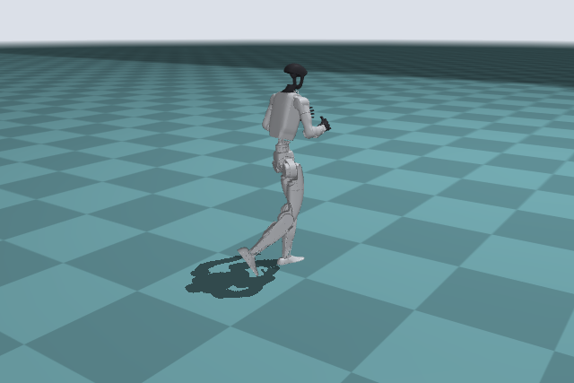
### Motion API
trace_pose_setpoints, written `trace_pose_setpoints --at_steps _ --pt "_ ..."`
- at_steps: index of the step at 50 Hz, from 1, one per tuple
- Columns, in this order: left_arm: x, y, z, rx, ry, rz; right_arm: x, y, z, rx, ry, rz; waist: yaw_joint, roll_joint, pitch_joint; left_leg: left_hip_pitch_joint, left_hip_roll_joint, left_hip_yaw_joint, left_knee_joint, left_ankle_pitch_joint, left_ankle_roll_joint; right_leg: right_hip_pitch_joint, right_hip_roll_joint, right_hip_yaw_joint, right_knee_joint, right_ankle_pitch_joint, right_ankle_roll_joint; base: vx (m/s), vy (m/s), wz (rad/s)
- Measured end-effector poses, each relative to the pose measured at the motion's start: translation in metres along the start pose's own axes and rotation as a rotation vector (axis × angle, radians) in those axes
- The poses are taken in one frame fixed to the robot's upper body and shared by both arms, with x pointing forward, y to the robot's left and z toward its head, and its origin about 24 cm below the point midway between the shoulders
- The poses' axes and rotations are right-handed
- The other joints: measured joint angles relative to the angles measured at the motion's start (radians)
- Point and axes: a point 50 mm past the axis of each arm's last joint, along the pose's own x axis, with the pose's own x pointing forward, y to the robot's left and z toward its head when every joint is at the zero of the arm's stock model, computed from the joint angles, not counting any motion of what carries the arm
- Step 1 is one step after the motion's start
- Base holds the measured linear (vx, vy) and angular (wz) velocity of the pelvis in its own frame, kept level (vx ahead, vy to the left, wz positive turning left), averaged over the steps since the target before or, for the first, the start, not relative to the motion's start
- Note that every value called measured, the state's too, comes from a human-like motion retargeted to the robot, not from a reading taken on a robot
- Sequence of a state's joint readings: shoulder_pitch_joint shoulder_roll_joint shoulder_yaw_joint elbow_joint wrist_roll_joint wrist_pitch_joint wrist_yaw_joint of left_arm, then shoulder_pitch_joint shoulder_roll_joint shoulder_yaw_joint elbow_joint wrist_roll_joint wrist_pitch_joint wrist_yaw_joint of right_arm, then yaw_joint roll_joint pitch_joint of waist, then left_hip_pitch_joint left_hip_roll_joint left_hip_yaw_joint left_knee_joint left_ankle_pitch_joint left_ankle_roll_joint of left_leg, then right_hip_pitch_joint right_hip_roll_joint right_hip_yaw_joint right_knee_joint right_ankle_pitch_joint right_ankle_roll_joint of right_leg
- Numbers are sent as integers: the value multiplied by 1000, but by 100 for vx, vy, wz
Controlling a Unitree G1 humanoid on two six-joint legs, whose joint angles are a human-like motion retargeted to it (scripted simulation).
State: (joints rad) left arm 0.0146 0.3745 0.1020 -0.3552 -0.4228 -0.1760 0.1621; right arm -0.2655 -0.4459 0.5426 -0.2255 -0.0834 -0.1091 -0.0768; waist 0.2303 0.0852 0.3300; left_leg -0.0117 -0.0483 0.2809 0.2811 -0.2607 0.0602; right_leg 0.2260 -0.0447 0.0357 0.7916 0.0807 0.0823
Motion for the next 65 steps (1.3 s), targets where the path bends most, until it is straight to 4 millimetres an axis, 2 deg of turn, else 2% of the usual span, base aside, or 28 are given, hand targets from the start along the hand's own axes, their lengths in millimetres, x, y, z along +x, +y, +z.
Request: trace_pose_setpoints --at_steps 2,3,5,8,10,12,15,18,20,21,23,25,27,30,33,36,38,39,42,44,46,48,51,54,58,60,62,65 --pt "39 -23 10 87 -84 -131 -13 -6 -26 -12 136 -80 -12 -48 22 -64 -28 -17 187 -101 3 -148 -143 -96 232 -119 -95 75 11 112" --pt "53 -33 22 149 -155 -183 -24 -11 -32 -4 174 -122 -32 -55 24 -74 -36 -35 232 -130 -24 -210 -185 -123 297 -164 -136 76 13 146" --pt "70 -54 52 228 -329 -257 -47 -24 -33 45 196 -200 -102 -45 13 -61 -49 -102 242 -149 -81 -313 -195 -141 330 -243 -179 79 16 183" --pt "73 -85 86 37 -490 -333 -85 -45 -29 76 237 -248 -236 7 -36 19 -52 -230 115 -64 -150 -395 -121 -153 131 -263 -127 84 17 202" --pt "68 -103 95 -165 -504 -390 -108 -53 -31 79 304 -305 -304 32 -81 78 -47 -304 19 29 -194 -407 -77 -175 -110 -221 -48 90 10 173" --pt "61 -119 93 -300 -470 -452 -127 -57 -37 72 384 -336 -350 32 -121 139 -60 -371 -59 130 -220 -382 -54 -201 -399 -150 56 96 0 147" --pt "45 -134 79 -322 -403 -527 -142 -58 -42 63 460 -329 -369 -2 -153 236 -84 -417 -103 248 -240 -339 -17 -210 -697 -97 179 99 -18 76" --pt "24 -136 57 -320 -265 -581 -132 -56 -41 55 448 -255 -359 -58 -136 255 -146 -413 77 287 -204 -279 -2 -75 -758 -39 167 95 -11 32" --pt "14 -131 39 -344 -139 -587 -109 -56 -38 80 379 -212 -345 -57 -96 166 -153 -380 385 271 -180 -253 11 -48 -671 -94 28 83 -1 11" --pt "10 -126 29 -341 -80 -560 -93 -59 -33 88 318 -200 -331 -39 -71 107 -132 -361 544 261 -176 -272 34 -50 -555 -184 -39 78 -3 -18" --pt "-3 -112 9 -323 23 -484 -61 -64 -16 60 173 -180 -292 -23 -28 -1 -94 -312 812 195 -156 -310 52 -52 -324 -334 -98 77 2 -21" --pt "-20 -93 -2 -325 90 -393 -28 -70 17 -28 -28 -175 -232 -39 -7 -98 -41 -239 970 95 -118 -322 36 -53 -184 -417 -61 80 3 -24" --pt "-36 -74 0 -410 132 -328 -7 -68 58 -79 -243 -164 -131 -62 -6 -163 19 -176 985 20 -75 -266 26 -39 -218 -417 -23 84 2 -47" --pt "-50 -54 12 -541 158 -276 4 -49 103 -23 -471 -113 69 -116 -33 -216 60 -103 807 -57 -32 -167 -2 2 -359 -314 38 87 10 -59" --pt "-55 -36 20 -539 133 -221 9 -24 118 78 -544 0 187 -169 -61 -201 35 -78 390 -15 -71 -77 -40 30 -509 -116 115 89 28 9" --pt "-55 -19 24 -479 82 -141 14 -2 116 102 -536 84 180 -150 -55 -113 57 11 -57 123 -152 25 -6 86 -604 92 162 88 36 102" --pt "-56 -13 23 -407 62 -94 10 9 106 95 -493 115 125 -99 -45 -54 83 150 -196 213 -199 78 51 153 -582 159 147 86 35 178" --pt "-53 -12 22 -363 53 -79 7 11 99 100 -460 130 90 -77 -31 -26 88 206 -198 193 -194 81 77 180 -518 158 133 84 33 212" --pt "-29 -22 11 -228 17 -68 2 13 69 139 -310 144 8 -54 33 8 77 187 -59 0 -98 -35 80 138 -128 21 51 75 27 188" --pt "2 -44 4 -165 -29 -92 -1 9 39 112 -160 86 -31 -86 62 -43 44 121 88 -101 -33 -194 -27 36 150 -92 -34 68 19 165" --pt "30 -73 16 -135 -136 -155 -13 0 15 66 -43 -7 -84 -100 75 -71 22 65 176 -151 -39 -320 -115 -41 295 -154 -120 70 18 192" --pt "49 -101 45 -156 -292 -251 -34 -11 7 128 11 -82 -159 -75 78 -49 13 -17 175 -155 -81 -395 -129 -88 306 -207 -170 75 20 233" --pt "60 -140 91 -220 -507 -375 -69 -27 5 275 84 -78 -295 -3 53 13 12 -165 87 -69 -140 -445 -50 -104 93 -248 -119 81 17 251" --pt "55 -163 120 -285 -640 -434 -93 -42 5 240 146 -115 -403 34 0 83 2 -272 -19 75 -196 -445 -2 -121 -290 -152 -7 91 5 197" --pt "43 -180 126 -383 -643 -541 -109 -48 -1 212 222 -182 -472 14 -68 198 -44 -342 -97 237 -245 -423 6 -187 -683 -104 159 100 -8 122" --pt "39 -180 118 -375 -600 -575 -108 -46 -3 240 235 -163 -465 -5 -74 243 -63 -345 -44 268 -243 -394 31 -170 -758 -74 179 101 -18 45" --pt "39 -169 102 -312 -542 -539 -97 -47 0 226 194 -172 -444 -25 -51 232 -94 -327 144 273 -216 -343 27 -105 -738 -33 112 96 -12 9" --pt "38 -138 67 -190 -386 -434 -60 -52 8 127 75 -93 -382 32 11 93 -43 -278 596 271 -203 -351 76 -87 -466 -257 -92 88 -4 -41"
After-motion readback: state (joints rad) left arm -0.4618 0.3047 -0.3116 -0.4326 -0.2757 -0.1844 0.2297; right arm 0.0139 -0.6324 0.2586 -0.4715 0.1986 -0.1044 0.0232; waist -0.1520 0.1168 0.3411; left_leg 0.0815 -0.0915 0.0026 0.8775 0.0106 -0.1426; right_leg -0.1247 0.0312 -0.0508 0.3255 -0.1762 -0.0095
